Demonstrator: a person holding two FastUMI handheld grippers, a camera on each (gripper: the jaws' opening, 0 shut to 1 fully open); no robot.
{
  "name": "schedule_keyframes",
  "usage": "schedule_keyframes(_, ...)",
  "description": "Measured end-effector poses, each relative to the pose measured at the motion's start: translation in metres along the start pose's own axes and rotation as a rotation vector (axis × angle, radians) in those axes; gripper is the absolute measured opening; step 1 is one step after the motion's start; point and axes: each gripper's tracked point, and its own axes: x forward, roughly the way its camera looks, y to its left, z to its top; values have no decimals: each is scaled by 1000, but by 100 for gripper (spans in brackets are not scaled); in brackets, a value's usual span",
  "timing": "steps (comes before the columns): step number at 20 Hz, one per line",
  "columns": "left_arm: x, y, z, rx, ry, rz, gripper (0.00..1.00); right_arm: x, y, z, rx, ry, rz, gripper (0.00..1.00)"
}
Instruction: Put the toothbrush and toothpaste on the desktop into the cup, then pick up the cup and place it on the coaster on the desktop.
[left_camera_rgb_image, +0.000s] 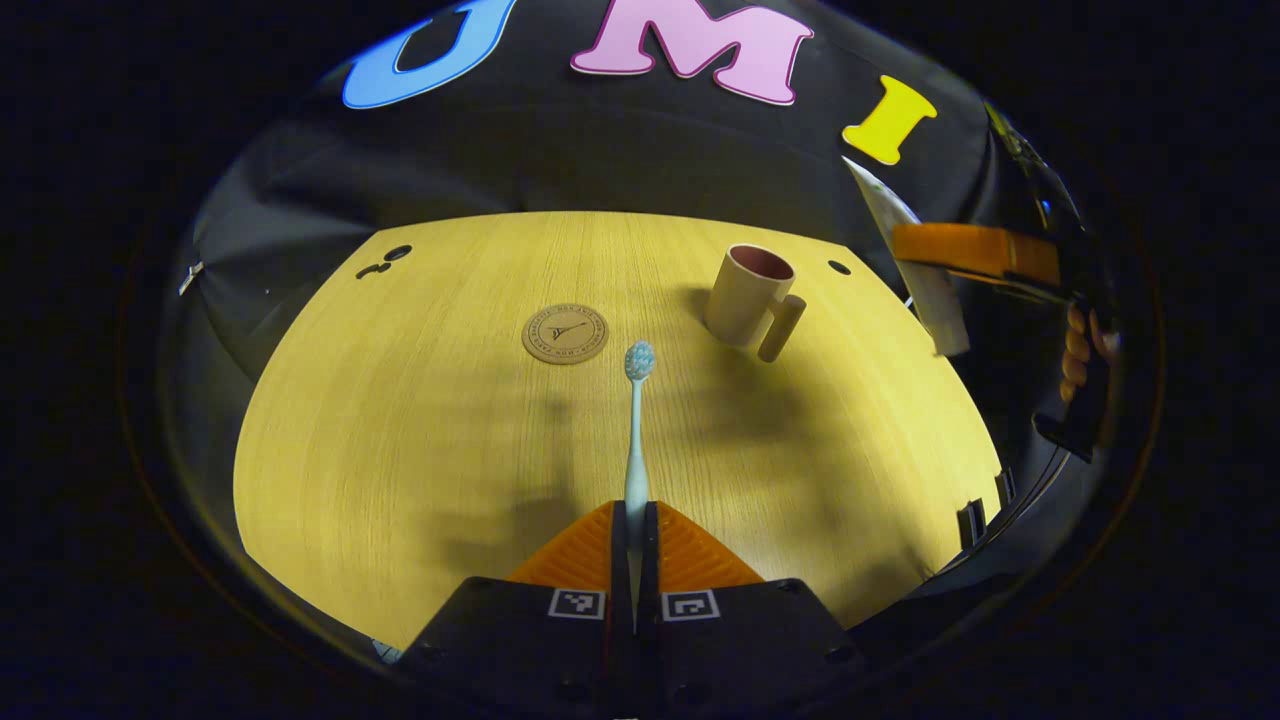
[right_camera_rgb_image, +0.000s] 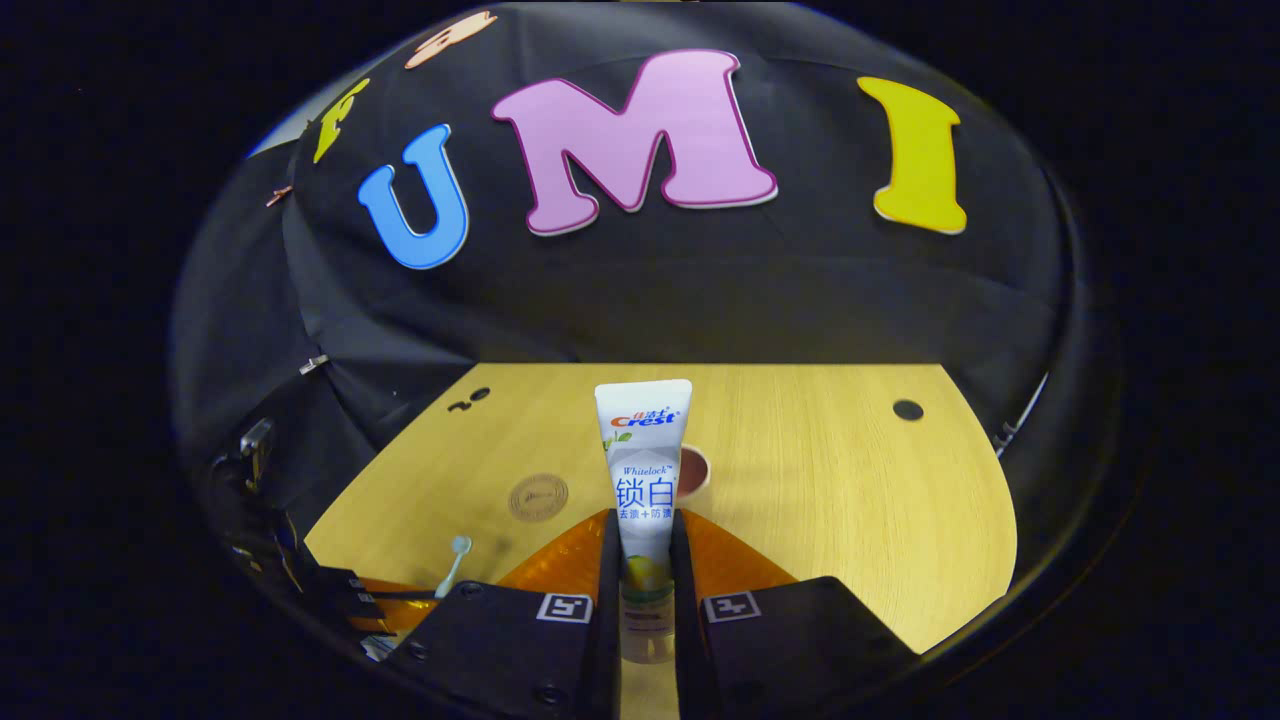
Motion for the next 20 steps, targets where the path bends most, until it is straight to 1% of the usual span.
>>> schedule_keyframes(3, -7, -6, 4, 5, -57, -2, 6, 25, 1, 34, -14, -134, -1, 25)
schedule_keyframes(6, -9, -18, 11, 13, -91, -27, 6, 51, 2, 40, 1, -182, 8, 25)
schedule_keyframes(8, -7, -24, 19, 10, -107, -45, 7, 74, -4, 43, -18, -212, -11, 25)
schedule_keyframes(10, -3, -29, 32, -16, -129, -61, 7, 93, -9, 47, -29, -247, -23, 25)
schedule_keyframes(14, 0, -37, 61, -113, -190, -86, 7, 120, -18, 52, -25, -298, -28, 25)
schedule_keyframes(16, 2, -40, 70, -154, -207, -102, 6, 129, -27, 50, -4, -315, -61, 25)
schedule_keyframes(17, 4, -44, 73, -165, -208, -118, 6, 133, -29, 48, 11, -324, -70, 25)
schedule_keyframes(18, 6, -42, 76, -172, -214, -113, 6, 137, -29, 44, 15, -325, -77, 25)
schedule_keyframes(20, 11, -43, 86, -183, -237, -127, 6, 144, -28, 36, 20, -327, -73, 25)
